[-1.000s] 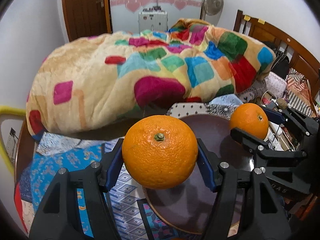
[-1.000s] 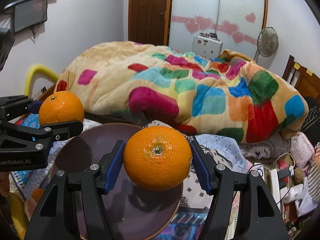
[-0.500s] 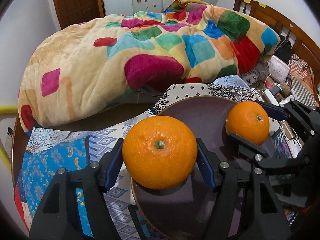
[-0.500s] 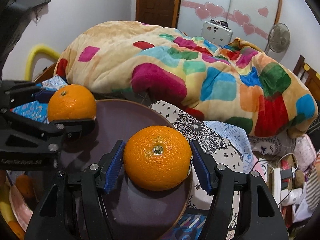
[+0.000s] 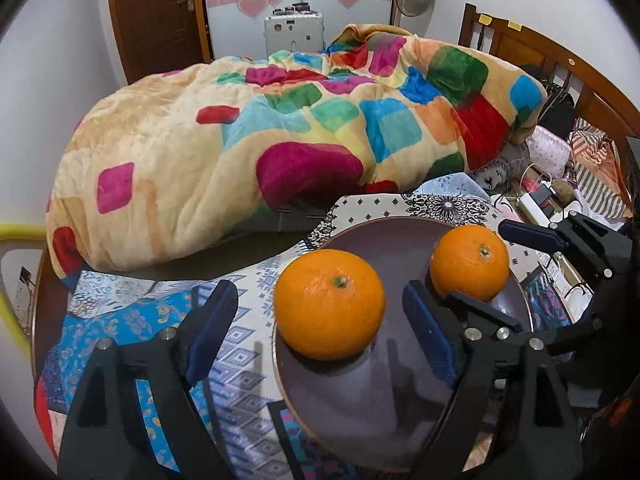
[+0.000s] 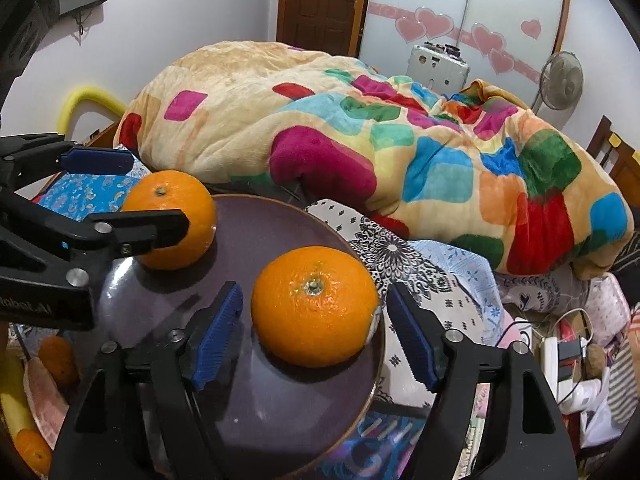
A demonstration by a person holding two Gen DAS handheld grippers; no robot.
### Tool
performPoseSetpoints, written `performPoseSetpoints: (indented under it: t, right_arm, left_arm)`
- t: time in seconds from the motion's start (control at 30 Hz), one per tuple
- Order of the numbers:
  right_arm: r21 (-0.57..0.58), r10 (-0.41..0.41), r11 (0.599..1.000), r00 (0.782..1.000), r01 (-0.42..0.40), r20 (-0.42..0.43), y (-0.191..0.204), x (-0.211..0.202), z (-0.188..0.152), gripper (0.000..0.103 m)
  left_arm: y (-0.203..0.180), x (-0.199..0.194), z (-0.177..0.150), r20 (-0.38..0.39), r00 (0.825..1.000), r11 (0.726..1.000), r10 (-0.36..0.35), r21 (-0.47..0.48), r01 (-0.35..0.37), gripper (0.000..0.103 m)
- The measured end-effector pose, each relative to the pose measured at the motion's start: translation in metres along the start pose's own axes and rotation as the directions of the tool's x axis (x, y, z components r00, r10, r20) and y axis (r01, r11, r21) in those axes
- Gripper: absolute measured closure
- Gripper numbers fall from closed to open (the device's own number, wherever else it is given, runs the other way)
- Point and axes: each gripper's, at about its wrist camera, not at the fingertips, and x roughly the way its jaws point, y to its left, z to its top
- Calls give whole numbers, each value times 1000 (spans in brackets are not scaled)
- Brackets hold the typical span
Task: Organize fruits
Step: 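Lower both held oranges onto the purple plate and open both grippers, then withdraw both grippers from the plate toward the remaining fruit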
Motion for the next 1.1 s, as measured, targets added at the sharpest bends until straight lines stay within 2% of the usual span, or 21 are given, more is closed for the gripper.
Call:
performPoseSetpoints:
  t: [0.3, 0.6, 0.7, 0.9, 1.1]
  right_arm:
    - [45, -4, 999, 998, 1, 61, -1, -52, -5, 31]
    - [71, -29, 997, 990, 20, 139, 8, -119, -18, 30]
    - [75, -35, 997, 986, 23, 165, 14, -138, -25, 27]
    - [102, -3, 995, 979, -18, 205, 28, -163, -50, 23]
    - [125, 8, 992, 981, -33, 195, 37, -165, -81, 22]
  left_arm:
    - [-5, -61, -15, 80, 996, 999, 34, 10, -35, 18]
    - [-13, -125, -42, 142, 990, 1000, 18, -22, -15, 17]
    - [-15, -143, -58, 153, 988, 999, 12, -36, -6, 14]
    - [-18, -160, -87, 141, 990, 998, 15, -56, -7, 13]
    - [-25, -159, -126, 128, 991, 997, 42, -66, -34, 9]
